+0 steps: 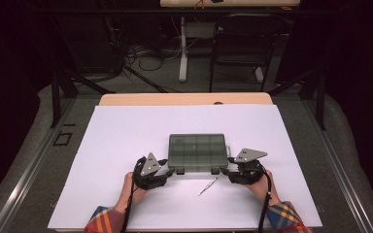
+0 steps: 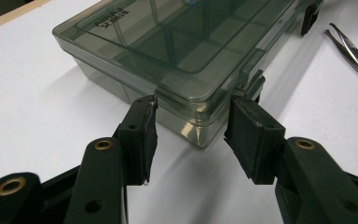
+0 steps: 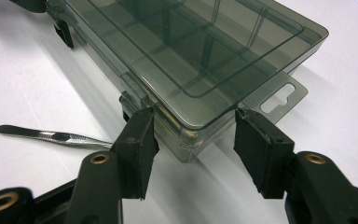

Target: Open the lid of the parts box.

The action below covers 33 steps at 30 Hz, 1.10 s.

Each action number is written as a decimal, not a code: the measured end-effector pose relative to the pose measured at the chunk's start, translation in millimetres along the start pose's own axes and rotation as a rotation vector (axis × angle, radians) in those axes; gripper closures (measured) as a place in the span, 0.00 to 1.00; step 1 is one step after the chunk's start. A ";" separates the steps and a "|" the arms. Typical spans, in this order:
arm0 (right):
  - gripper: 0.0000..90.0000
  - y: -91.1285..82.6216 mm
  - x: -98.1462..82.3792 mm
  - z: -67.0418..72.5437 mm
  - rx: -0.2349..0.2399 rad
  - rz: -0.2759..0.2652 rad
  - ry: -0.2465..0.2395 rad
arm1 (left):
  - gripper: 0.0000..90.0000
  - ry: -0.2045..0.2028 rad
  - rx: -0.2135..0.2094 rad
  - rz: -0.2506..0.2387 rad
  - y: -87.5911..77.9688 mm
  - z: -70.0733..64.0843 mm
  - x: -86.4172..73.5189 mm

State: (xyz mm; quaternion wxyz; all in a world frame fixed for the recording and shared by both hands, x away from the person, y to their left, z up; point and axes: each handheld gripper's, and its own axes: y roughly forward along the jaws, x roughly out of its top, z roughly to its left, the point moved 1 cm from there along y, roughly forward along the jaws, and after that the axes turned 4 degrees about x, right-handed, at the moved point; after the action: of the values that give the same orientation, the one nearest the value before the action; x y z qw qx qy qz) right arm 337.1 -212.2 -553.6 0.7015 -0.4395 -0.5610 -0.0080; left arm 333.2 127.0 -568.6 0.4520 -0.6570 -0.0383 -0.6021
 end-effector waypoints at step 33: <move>0.56 -2.2 0.5 -0.7 -0.005 -0.023 0.013 | 0.52 -0.010 0.019 -0.012 -0.6 1.5 0.2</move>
State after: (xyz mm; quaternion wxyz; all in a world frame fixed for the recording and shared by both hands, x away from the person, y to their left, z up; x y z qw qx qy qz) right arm 336.6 -213.7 -551.9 0.7038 -0.4349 -0.5613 -0.0205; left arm 334.1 128.2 -567.9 0.4545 -0.6553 -0.0503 -0.6012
